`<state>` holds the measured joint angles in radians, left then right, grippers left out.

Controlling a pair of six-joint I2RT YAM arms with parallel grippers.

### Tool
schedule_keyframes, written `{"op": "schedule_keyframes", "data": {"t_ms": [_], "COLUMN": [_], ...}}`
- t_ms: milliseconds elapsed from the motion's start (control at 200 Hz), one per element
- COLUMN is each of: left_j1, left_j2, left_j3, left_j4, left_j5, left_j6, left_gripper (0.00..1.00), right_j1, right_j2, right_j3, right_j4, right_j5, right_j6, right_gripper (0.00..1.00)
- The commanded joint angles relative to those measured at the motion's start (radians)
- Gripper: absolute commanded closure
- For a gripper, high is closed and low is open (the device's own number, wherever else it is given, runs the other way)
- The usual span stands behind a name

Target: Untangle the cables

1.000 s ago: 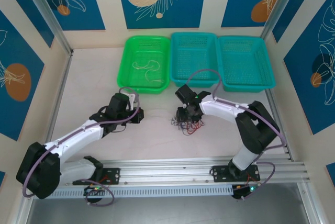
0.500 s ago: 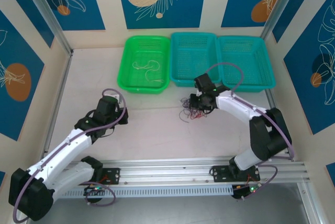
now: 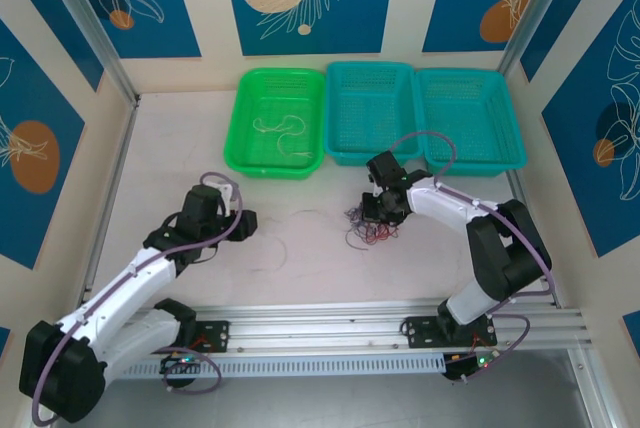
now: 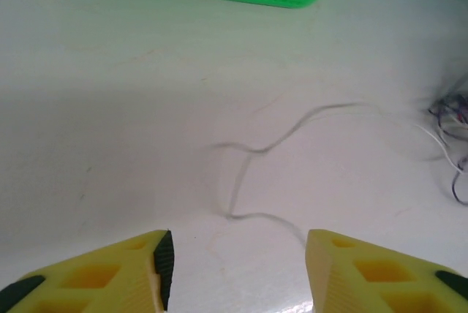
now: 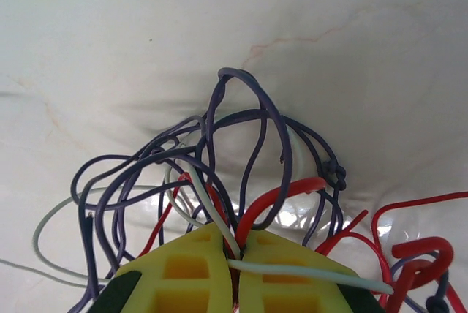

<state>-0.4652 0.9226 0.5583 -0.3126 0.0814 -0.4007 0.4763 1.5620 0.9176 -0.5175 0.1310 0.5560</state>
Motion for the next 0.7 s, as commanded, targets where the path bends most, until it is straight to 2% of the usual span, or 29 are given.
{"op": "schedule_keyframes", "data": {"t_ms": [0,110,275,485,585,695], "left_j1": [-0.126,-0.317,-0.460,-0.479,-0.478,-0.470], "left_j2": [0.021,0.105,0.290,0.491,0.618,0.739], "left_j3": [0.066,0.103,0.161,0.137,0.204,0.269], "left_j4": [0.111,0.193,0.286,0.576,0.584,0.612], "left_j5": [0.088,0.071,-0.011,-0.075,-0.108,-0.114], "left_j6": [0.170,0.369,0.701,1.061,1.167,1.190], "left_gripper": [0.45,0.37,0.28,0.09,0.08,0.08], "right_j1": [0.004,0.006,0.012,0.028,0.034,0.036], "right_j2": [-0.007,-0.022,-0.056,-0.084,-0.094,-0.099], "right_j3": [0.017,0.029,0.042,0.053,0.055,0.056], "right_j4": [-0.028,-0.043,-0.066,-0.100,-0.108,-0.113], "right_j5": [-0.001,-0.001,-0.008,-0.016,-0.016,-0.015], "right_j6": [-0.002,-0.008,-0.015,-0.030,-0.034,-0.029], "right_gripper": [0.96,0.95,0.95,0.95,0.95,0.95]}}
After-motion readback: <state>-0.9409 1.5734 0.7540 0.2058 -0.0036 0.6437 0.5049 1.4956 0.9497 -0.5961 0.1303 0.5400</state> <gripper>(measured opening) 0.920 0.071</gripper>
